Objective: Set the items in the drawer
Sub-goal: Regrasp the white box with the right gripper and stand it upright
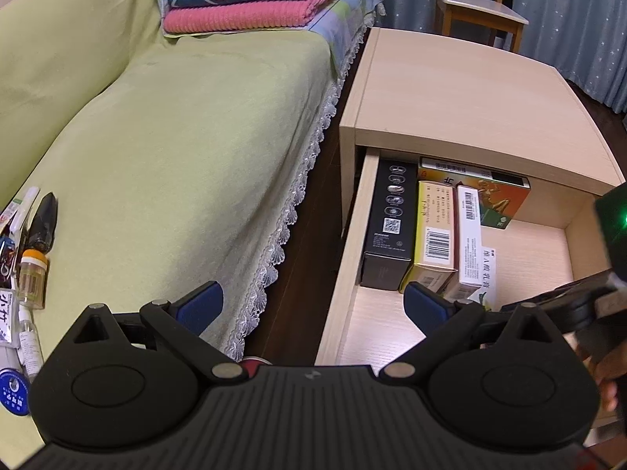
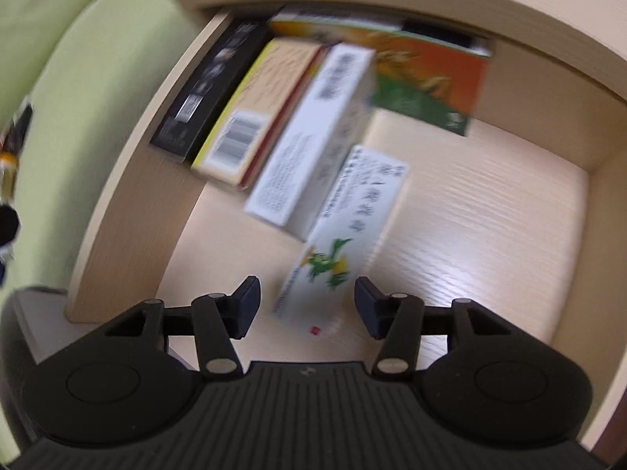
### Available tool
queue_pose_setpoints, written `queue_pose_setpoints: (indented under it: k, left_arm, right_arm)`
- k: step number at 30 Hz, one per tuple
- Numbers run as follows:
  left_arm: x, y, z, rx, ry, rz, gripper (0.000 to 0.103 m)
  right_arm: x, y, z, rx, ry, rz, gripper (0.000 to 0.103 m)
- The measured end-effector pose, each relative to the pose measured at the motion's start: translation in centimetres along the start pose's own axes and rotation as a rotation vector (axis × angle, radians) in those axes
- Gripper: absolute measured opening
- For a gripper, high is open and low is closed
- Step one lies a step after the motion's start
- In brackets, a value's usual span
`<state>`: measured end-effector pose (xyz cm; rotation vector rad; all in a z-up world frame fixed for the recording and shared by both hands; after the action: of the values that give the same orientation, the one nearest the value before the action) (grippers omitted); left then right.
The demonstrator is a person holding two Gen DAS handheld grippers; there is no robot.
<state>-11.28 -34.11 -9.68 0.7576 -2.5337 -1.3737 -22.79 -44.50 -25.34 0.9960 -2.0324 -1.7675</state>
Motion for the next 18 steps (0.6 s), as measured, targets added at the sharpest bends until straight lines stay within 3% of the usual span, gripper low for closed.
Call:
queue_pose_setpoints:
  k: [3,6,11,15,18]
  left_arm:
    - [-0.3,0.0,0.1,-0.001,0.003,-0.004,0.099]
    - [-0.4,0.1,0.1,0.003,0.002,-0.003,0.099]
    - [0.3,-0.2,-0.1,-0.013,-0.008,0.033,0.099]
    - [2.3,-0.9,-0.8,-0.063,-0.022,0.149,0.099]
    - [4.1,-2.0,-1.3,-0.158,-0.009,0.254,0.099]
  right_arm:
    - [-0.6,-1.2,-0.2,-0.02,0.054,0.076,0.048]
    - [0.2,-0.9,0.1,-0.007,0.045,0.077,0.043]
    - [3.7,1.3,1.8,0.017,-0.061,-0.039,0.036]
    - [6.5,2.9,3.2,0.017,-0.17,-0.108,0.036]
    - [7.4,3.8,3.7,0.029,-0.21,-0.161,0.036]
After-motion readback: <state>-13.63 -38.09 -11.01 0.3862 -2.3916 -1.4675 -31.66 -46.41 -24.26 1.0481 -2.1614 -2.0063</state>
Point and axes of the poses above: each gripper's, at about its wrist camera, not at the fingertips, and y roughly against the way its jaws point, x to its right, z to its underside, the point moved 6 cm from there along -y, roughly the way its jaws point, and after that the axes turned 1 degree about x, right-handed, at the moved point
